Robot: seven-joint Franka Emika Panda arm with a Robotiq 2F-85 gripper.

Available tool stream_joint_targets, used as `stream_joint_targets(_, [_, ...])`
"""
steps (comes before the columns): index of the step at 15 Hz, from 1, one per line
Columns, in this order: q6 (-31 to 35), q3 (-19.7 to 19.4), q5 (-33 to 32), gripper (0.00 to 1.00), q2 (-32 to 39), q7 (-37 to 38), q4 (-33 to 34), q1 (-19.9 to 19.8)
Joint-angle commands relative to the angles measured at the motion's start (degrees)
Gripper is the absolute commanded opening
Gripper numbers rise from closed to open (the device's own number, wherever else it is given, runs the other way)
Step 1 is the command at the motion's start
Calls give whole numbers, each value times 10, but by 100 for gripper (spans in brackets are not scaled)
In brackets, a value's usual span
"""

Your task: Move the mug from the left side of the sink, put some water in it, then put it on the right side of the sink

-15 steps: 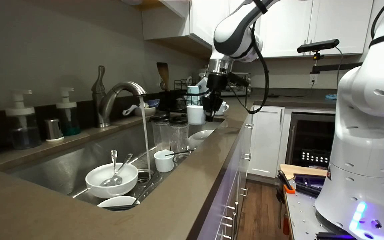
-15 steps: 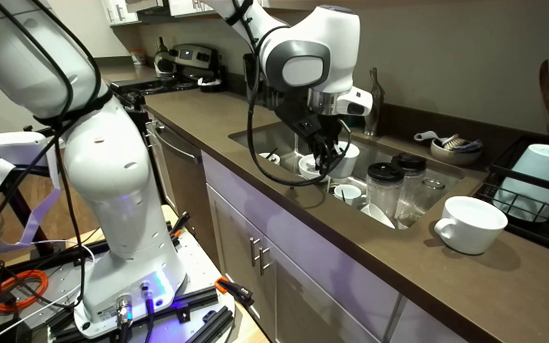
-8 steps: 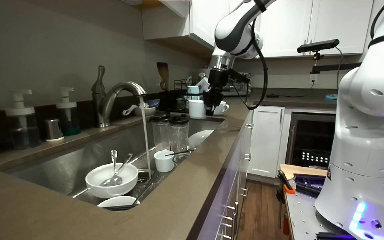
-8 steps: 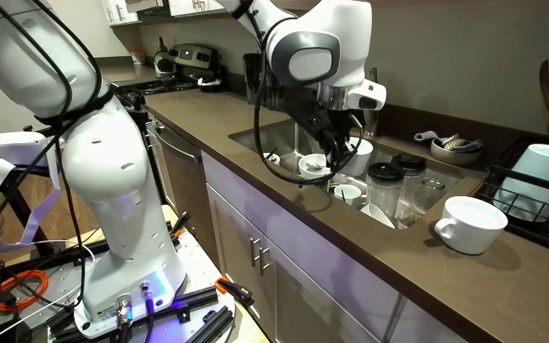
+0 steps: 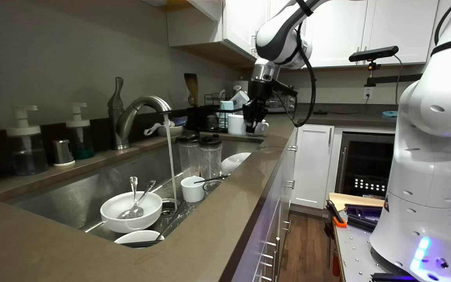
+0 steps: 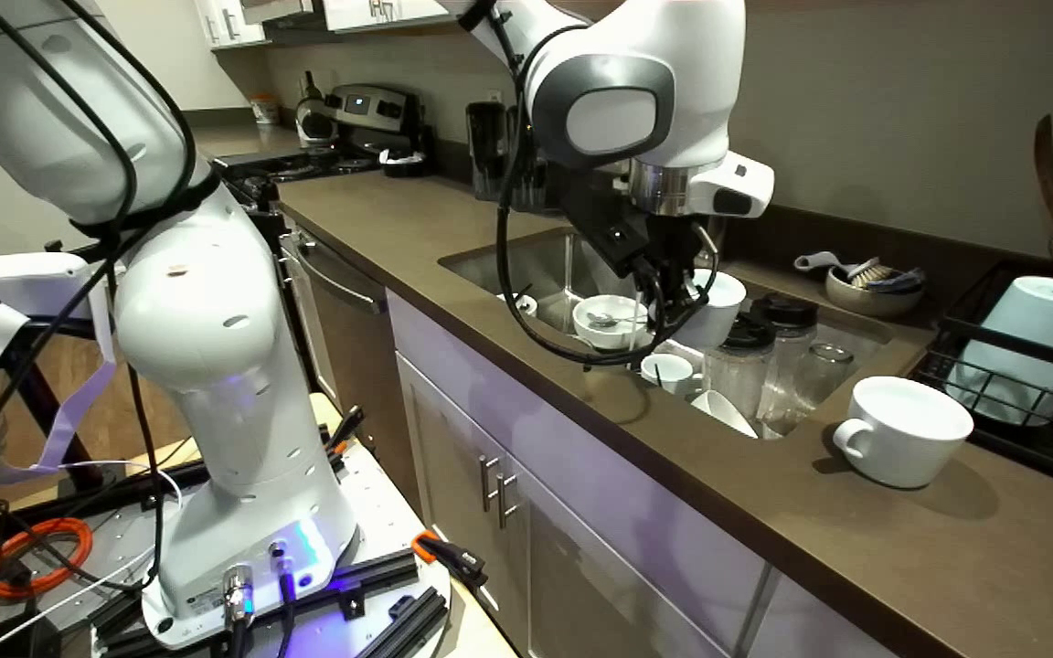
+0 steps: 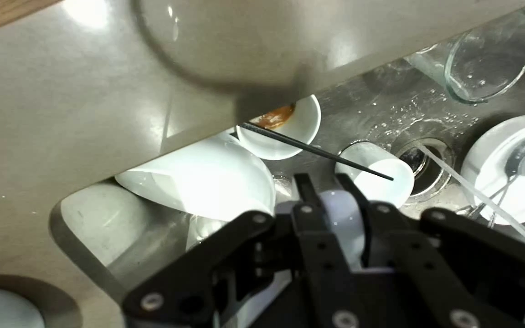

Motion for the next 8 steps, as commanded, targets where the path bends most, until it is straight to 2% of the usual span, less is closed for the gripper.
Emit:
stream_joint_targets(1, [-10,0,-4,5,-1,15,17,-9])
stream_joint_targets(2, [-2,-1,0,5,0,2,2,-5])
stream_joint_targets(3, [-2,-2,0,16,1,2,1,-6])
stream_joint_targets(7, [-2,-2,0,16,6,1,-2,-6])
stream_joint_targets(8, [-2,-2,0,5,7,1,-2,-6])
